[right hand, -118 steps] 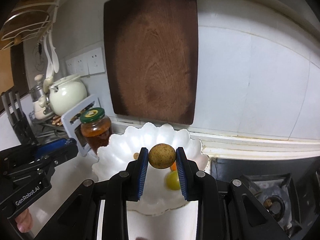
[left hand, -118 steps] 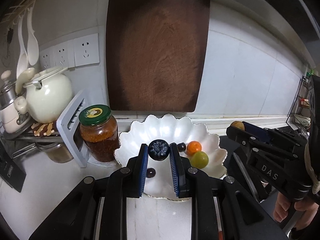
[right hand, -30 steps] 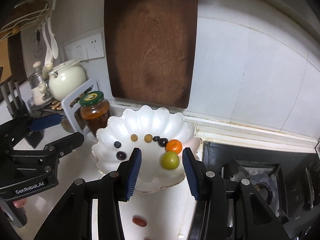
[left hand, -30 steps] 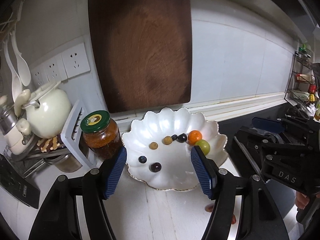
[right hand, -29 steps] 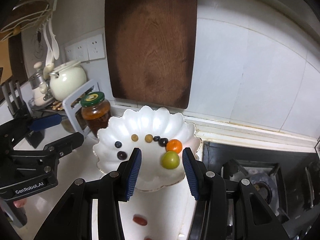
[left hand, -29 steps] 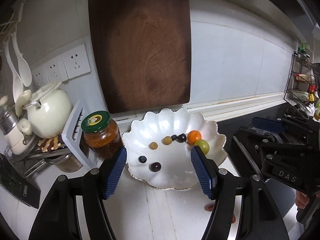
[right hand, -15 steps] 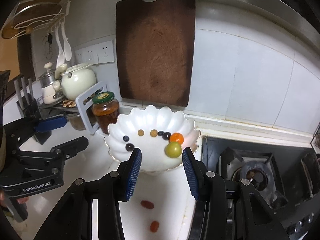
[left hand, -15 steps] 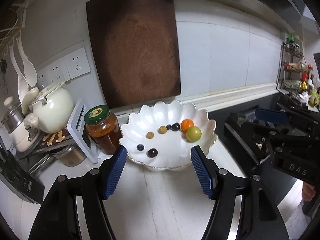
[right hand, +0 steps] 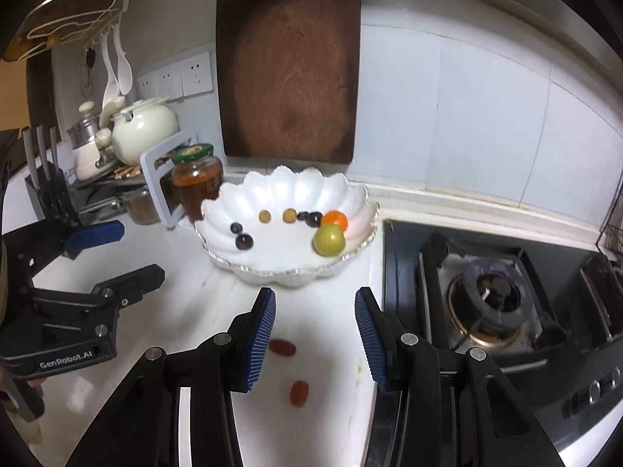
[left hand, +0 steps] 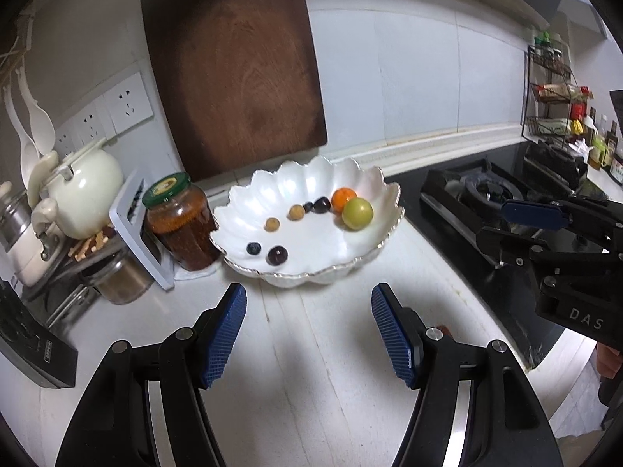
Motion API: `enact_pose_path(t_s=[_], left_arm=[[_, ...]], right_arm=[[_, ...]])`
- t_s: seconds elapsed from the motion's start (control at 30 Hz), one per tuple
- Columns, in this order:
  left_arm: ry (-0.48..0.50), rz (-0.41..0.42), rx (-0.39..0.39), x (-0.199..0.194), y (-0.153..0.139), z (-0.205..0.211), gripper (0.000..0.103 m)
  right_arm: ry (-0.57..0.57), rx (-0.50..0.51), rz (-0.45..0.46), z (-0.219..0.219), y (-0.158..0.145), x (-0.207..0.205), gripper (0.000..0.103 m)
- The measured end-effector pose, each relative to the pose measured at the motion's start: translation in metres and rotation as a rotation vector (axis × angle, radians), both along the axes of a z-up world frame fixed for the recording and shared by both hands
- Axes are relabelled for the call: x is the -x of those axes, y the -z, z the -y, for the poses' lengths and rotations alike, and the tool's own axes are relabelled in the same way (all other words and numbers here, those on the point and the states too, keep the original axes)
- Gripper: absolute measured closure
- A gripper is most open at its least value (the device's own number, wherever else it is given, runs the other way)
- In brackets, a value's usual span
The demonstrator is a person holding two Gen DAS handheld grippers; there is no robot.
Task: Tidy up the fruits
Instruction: 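Withdraw both open tools from the bowl toward the two red dates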
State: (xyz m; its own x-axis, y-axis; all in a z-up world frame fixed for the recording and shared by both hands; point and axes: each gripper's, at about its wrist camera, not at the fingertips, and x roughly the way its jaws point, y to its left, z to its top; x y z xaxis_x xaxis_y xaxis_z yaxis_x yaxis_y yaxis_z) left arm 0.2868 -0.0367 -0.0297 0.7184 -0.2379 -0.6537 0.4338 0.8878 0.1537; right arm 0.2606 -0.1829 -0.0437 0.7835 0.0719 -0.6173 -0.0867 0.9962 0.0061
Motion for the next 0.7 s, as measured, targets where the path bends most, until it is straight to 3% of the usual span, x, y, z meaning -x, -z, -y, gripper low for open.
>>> enact_pose_path(t_s=[0.33,0.7], left_arm=[[0.084,0.003,-0.045,0.008,0.026,0.01,0.037],[0.189,-0.038,-0.075,0.001,0.061,0.03,0.037]], right_arm=[[0.013,0.019,-0.046,-0.001,0.03,0.017,0.059],[0.02,-0.025,-0.133,0.005,0.064,0.016,0.059]])
